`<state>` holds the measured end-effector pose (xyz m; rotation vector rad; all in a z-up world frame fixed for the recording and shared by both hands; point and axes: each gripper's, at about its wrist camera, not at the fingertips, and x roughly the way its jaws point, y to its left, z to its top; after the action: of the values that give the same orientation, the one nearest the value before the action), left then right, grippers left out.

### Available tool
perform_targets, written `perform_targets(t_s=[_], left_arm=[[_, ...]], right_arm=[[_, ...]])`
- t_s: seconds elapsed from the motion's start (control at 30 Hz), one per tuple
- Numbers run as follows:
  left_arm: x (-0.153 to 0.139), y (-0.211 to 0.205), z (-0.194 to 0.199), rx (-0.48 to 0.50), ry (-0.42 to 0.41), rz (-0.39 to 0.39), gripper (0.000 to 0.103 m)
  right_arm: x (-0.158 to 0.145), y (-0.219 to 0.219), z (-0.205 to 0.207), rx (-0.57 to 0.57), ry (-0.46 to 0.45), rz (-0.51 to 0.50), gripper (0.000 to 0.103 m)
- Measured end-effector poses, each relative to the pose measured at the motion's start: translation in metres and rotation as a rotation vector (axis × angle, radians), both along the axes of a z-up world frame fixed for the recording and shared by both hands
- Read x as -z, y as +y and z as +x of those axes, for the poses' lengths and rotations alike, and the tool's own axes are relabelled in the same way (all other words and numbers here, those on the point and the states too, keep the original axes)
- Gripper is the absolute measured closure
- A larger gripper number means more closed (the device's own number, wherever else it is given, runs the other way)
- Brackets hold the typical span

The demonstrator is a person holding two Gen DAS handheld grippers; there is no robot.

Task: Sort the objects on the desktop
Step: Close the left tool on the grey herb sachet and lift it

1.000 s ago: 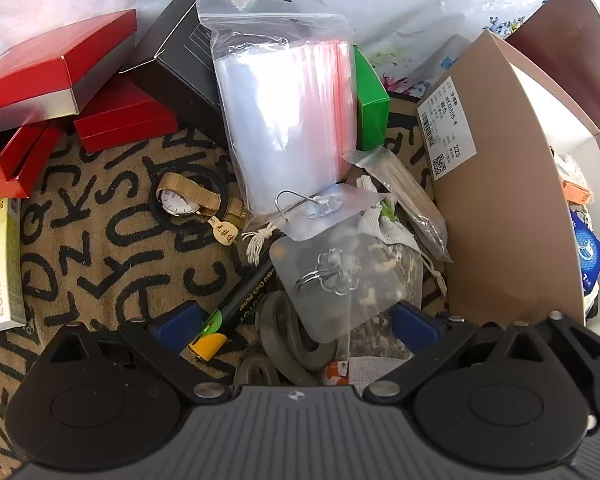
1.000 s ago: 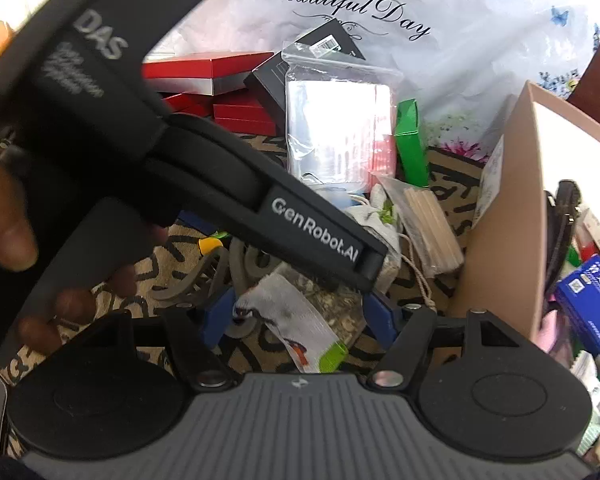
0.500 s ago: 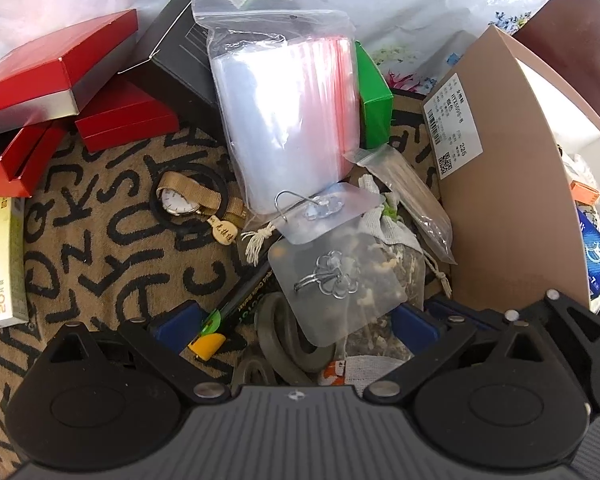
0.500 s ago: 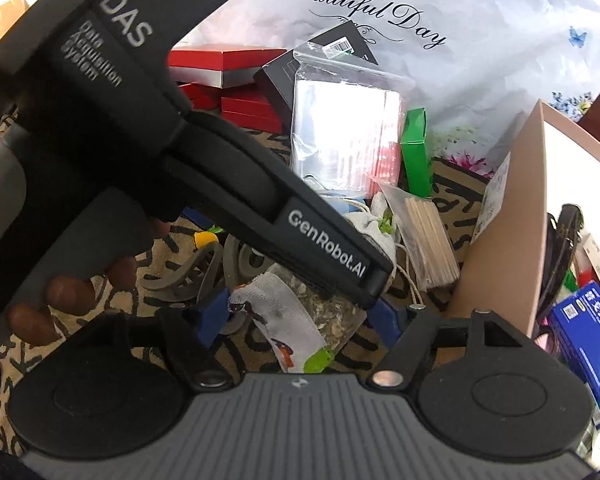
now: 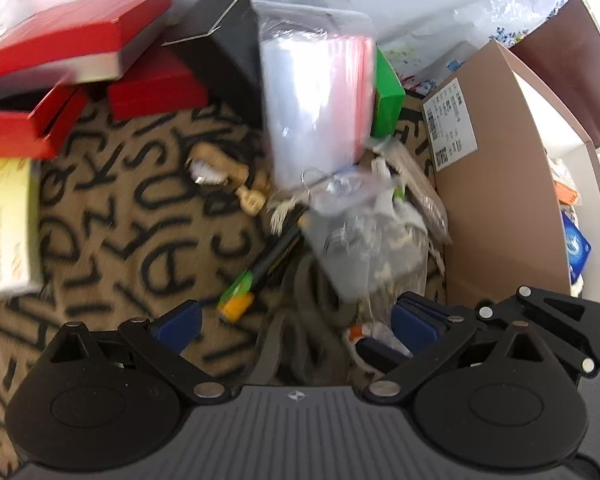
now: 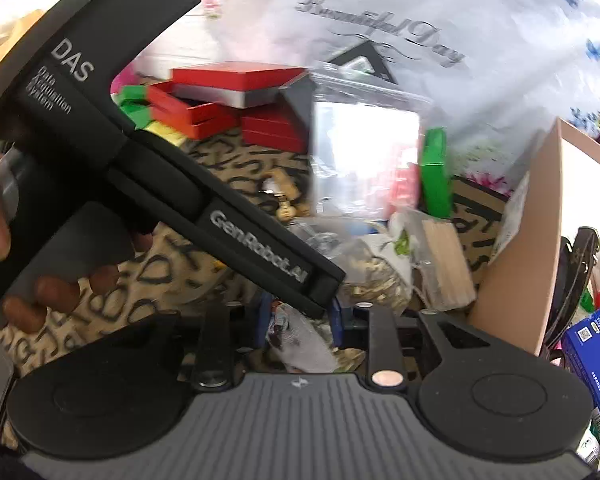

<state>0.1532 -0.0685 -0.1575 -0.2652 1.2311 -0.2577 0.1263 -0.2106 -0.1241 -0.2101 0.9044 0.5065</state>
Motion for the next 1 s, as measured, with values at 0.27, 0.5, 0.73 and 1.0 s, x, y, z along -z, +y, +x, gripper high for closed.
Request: perform_targets(t_s=[0.27,0.5,0.73,1.0], left_arm=[[-0.015,-0.015,-0.001,0.061,-0.037,-0.027,0.0],[-0.011,-0.039,0.02,0.112,-0.029,-0.029,0.0],[-0.001,-0.044,0.03,0.116,-0.059,0.029,0.0],[-0.005,-0.02,0.003,0.083,-0.017,-0.02,0.011]], right_arm=[[-0.009,0.0,-0.017,0.026,-0.043,-0.066,0.067],[-0.001,-0.008,-0.009,0.053,-0.012,-0.1,0.054],[0.025,0.001,0.009,0.064,0.006,-0.113,0.039],[0.007,-0.006,-0.013,-0.04,0.013,-0.07,0.064]])
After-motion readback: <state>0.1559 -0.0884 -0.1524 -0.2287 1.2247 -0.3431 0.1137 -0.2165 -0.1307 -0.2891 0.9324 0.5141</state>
